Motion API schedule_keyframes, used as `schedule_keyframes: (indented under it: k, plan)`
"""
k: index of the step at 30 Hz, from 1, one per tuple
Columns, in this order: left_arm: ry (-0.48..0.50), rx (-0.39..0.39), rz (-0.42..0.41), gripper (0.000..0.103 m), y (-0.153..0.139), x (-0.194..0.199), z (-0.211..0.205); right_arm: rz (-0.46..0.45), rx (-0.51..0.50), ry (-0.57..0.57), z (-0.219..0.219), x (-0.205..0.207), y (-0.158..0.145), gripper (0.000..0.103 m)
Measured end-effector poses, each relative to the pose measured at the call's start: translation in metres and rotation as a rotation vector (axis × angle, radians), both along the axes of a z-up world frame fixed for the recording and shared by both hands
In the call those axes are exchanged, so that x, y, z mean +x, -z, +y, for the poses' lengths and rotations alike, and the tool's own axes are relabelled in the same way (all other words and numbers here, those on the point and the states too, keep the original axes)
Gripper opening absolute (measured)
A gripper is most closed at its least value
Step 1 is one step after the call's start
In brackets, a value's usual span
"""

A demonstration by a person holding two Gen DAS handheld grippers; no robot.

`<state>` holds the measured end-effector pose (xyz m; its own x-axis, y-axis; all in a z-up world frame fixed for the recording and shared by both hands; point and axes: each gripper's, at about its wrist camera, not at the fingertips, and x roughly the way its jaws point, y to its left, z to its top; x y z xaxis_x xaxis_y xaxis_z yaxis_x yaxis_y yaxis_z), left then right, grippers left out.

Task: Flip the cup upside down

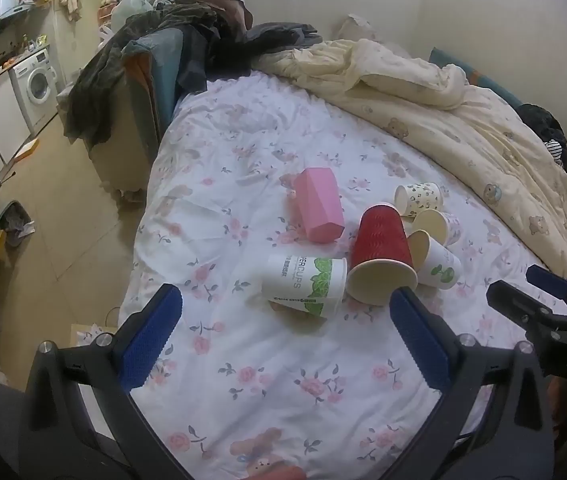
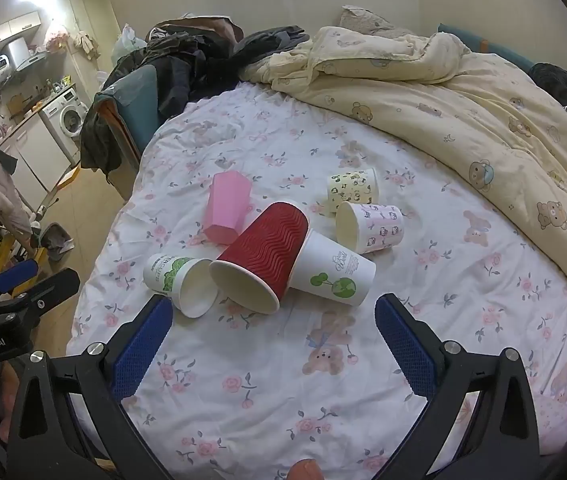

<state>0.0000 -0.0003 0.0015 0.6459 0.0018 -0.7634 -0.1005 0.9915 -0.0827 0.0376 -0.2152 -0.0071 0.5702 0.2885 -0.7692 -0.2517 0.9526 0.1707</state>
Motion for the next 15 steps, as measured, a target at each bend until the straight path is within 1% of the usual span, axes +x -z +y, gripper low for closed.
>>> schedule_keyframes:
  k: [15]
  plan:
    - [0.002, -0.002, 0.003, 0.103, -0.0001, 0.0005, 0.0022, -0.003, -0.006, 0.0, 0.0005, -0.0002, 0.0, 0.103]
